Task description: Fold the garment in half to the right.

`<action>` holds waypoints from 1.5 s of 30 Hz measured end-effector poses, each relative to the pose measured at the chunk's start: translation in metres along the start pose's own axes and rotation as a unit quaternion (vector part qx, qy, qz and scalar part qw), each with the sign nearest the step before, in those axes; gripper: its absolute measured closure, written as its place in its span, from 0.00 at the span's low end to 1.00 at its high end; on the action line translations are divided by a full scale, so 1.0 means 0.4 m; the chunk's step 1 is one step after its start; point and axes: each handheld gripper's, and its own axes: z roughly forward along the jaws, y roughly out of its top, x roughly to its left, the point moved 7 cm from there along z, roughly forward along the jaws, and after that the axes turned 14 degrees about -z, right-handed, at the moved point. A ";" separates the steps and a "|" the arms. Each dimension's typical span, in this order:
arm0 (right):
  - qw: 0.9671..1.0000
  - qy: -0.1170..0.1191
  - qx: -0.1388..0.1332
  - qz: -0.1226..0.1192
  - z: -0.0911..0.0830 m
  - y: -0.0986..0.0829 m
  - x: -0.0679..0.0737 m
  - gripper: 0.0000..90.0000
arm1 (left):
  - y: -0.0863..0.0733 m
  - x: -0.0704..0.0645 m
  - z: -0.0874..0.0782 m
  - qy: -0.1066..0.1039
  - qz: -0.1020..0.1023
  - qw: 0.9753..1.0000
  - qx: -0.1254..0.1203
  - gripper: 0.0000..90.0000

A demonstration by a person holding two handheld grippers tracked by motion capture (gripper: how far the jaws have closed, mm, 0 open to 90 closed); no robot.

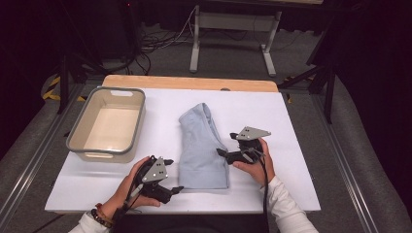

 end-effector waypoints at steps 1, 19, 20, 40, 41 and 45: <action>1.000 0.001 0.000 0.000 0.007 0.005 0.000 0.22 | -0.003 -0.003 0.003 0.000 0.000 1.000 0.003 0.12; 0.994 0.077 0.061 0.045 0.146 -0.029 -0.002 0.08 | -0.007 -0.016 0.065 -0.004 0.013 0.999 0.034 0.16; 0.993 0.082 0.066 0.048 0.149 -0.035 -0.002 0.09 | -0.008 -0.015 0.066 -0.001 0.014 0.999 0.036 0.17; 0.987 0.134 0.055 0.075 0.137 -0.034 0.030 0.54 | -0.013 0.004 0.073 -0.006 -0.003 0.998 0.058 0.29; 0.986 0.137 0.053 0.078 0.137 -0.034 0.031 0.58 | -0.013 0.006 0.071 -0.008 -0.002 0.998 0.060 0.31; 0.986 0.141 0.049 0.076 0.133 -0.031 0.036 0.66 | -0.012 0.008 0.067 -0.016 -0.001 0.998 0.065 0.43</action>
